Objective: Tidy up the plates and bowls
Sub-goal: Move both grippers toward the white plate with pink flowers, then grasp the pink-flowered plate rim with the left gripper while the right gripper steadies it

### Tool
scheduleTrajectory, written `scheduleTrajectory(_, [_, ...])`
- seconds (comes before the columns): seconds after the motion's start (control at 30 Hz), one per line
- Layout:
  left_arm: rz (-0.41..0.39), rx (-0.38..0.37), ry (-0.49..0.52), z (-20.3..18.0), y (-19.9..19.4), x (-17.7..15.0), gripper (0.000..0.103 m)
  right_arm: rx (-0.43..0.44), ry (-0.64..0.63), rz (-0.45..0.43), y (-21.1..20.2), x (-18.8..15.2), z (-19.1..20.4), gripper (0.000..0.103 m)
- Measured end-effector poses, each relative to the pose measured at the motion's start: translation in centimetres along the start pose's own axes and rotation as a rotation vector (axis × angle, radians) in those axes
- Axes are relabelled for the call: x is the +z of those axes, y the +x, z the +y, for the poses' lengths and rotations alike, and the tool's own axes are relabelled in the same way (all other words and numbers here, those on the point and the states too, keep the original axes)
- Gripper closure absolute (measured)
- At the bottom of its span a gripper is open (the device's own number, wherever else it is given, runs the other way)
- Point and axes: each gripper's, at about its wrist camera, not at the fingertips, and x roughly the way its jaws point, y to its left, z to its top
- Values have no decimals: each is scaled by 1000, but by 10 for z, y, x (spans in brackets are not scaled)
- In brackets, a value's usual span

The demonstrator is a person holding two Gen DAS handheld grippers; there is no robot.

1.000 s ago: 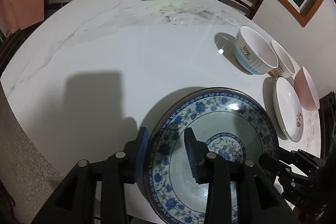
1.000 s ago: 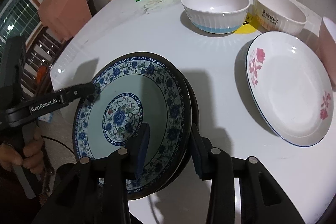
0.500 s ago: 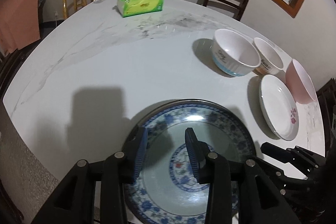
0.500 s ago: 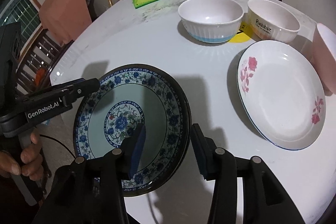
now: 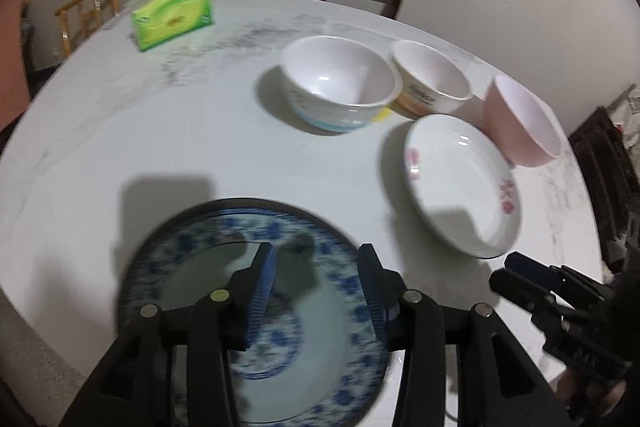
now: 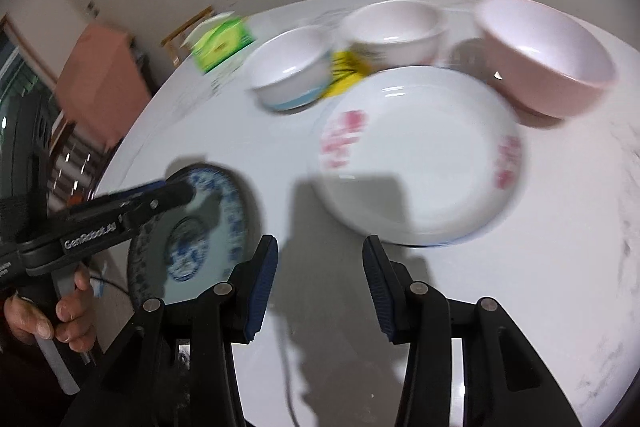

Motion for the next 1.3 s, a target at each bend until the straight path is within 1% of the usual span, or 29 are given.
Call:
scheduleTrajectory(0.1, [12,-35,9,-15,8,8,60,-30,59,-20,-11,3,-29,60])
scheduleTrajectory(0.2, [9,-34,11,-26,18,17,60,-62,91,-44,-19,8,-52,60])
scheduleTrajectory(0.4, [9,34,28,-45,41,31,60,-100,119,-46,-13,22,-86,60])
scheduleTrajectory(0.53, [10,51,42,-59,57,41,60,-91,143,-44,-4,30,-104,61])
scheduleTrajectory(0.6, [9,42,48,-65,62,44,60,-77,149,-45,-1,33,-110,61])
scheduleTrajectory(0.77, [37,6,36,-75,77,52,60,-61,158,-30,13,40,-120,62])
scheduleTrajectory(0.87, [43,0,26,-77,85,55,60,-44,158,-29,18,43,-124,63])
scheduleTrajectory(0.93, [51,-18,10,-76,90,57,60,-29,166,-30,20,45,-127,63])
scheduleTrajectory(1.07, [67,-14,-5,-76,99,60,60,-20,157,-21,26,49,-130,65])
scheduleTrajectory(1.1, [69,-14,-5,-76,101,61,60,-15,154,-18,28,51,-131,66])
scheduleTrajectory(1.13, [70,-12,-4,-76,102,61,60,-13,151,-12,30,52,-131,72])
scheduleTrajectory(1.17, [69,-9,-3,-76,104,61,60,-10,148,-6,32,53,-130,74])
scheduleTrajectory(1.3, [81,-8,-5,-74,112,63,60,5,135,2,38,57,-129,80])
